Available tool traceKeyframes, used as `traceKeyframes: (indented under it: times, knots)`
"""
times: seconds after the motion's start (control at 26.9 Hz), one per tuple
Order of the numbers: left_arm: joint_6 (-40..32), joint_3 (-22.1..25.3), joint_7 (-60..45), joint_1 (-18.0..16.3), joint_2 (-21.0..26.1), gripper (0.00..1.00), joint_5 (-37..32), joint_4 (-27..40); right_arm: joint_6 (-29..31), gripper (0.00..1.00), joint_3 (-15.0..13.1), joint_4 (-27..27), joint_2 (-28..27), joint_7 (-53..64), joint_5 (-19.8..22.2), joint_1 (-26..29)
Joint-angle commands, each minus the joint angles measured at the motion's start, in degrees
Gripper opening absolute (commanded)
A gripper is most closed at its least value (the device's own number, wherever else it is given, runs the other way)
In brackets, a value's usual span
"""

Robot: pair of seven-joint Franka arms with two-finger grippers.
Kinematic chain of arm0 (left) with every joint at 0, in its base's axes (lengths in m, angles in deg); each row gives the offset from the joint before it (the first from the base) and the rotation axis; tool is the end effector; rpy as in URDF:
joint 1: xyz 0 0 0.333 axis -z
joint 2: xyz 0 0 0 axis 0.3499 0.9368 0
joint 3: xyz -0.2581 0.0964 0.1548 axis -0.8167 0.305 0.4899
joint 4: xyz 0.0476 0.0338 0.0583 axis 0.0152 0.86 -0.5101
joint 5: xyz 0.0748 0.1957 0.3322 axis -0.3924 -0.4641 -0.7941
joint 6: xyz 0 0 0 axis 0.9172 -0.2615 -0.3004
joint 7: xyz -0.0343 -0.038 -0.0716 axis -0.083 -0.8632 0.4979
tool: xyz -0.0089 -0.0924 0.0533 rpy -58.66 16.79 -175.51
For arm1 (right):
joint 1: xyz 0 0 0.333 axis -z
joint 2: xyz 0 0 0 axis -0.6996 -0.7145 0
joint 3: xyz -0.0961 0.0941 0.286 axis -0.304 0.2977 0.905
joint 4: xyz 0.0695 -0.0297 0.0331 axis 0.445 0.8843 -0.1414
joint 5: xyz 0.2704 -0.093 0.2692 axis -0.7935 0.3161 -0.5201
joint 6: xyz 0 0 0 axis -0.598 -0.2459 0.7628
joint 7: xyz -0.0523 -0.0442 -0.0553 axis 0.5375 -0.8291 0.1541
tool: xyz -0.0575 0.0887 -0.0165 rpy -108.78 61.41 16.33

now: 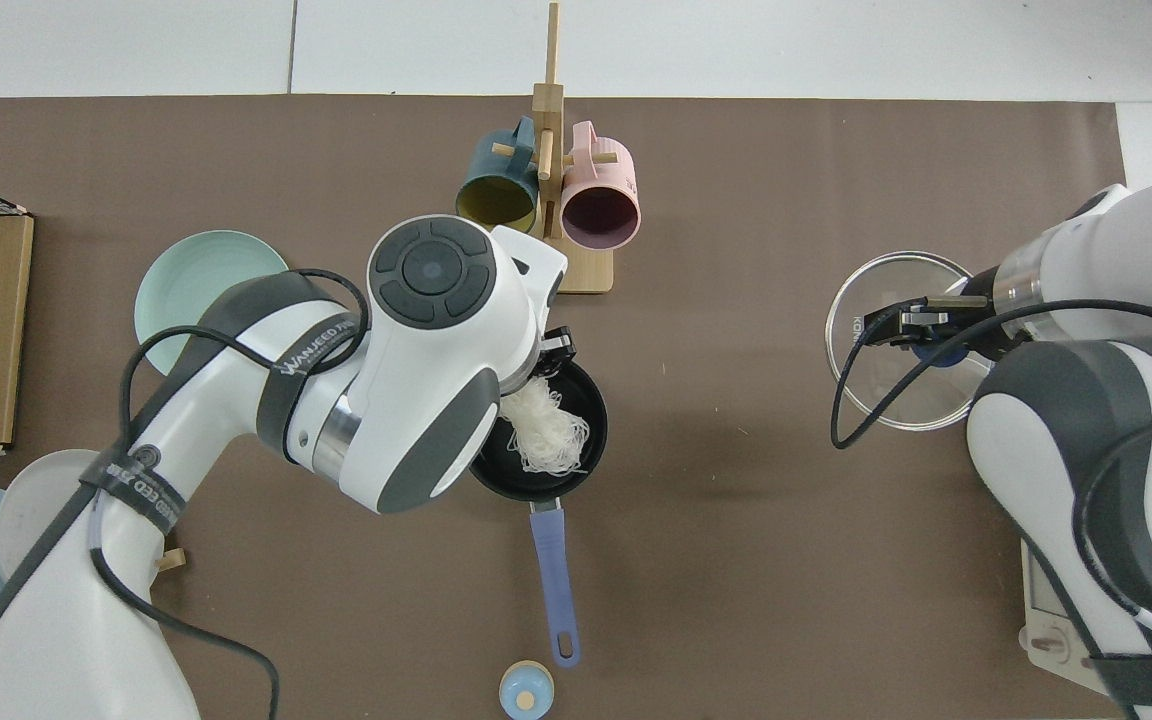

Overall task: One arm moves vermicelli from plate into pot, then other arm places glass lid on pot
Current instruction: 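Carry the vermicelli with the left gripper over the black saucepan, then open the left gripper to drop the vermicelli into the saucepan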

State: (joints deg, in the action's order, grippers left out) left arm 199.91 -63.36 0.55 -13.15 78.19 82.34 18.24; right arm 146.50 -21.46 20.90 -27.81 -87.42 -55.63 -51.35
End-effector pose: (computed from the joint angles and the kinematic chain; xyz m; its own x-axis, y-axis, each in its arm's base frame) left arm 0.5437 -0.3392 0.4413 0.9680 0.2463 -0.0472 0.2486 -0.9672 0.0512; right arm 0.5763 0.0523 0.5147 0.9958 -0.0911 0.0118 -0.0906 -0.9954 -0.0325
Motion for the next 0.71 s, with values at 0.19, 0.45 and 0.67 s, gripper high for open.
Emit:
traceKeyframes:
  times: [0.19, 0.45, 0.67]
  knots:
    - [11.31, 0.74, -3.62, 2.86, -5.40, 0.00, -1.61, 14.44, -0.83, 0.00, 0.38, 0.32, 0.69, 1.33, -1.37, 0.97]
    - [12.65, 0.65, -4.95, 2.86, -5.31, 0.00, -2.23, 15.42, -0.91, 0.00, 0.38, 0.50, 0.78, 1.42, -1.37, 1.06]
    - [13.26, 0.56, -4.86, 3.04, -4.87, 0.00, -2.23, 15.59, -0.92, 0.00, 0.38, 0.58, 0.78, 1.33, -1.37, 1.06]
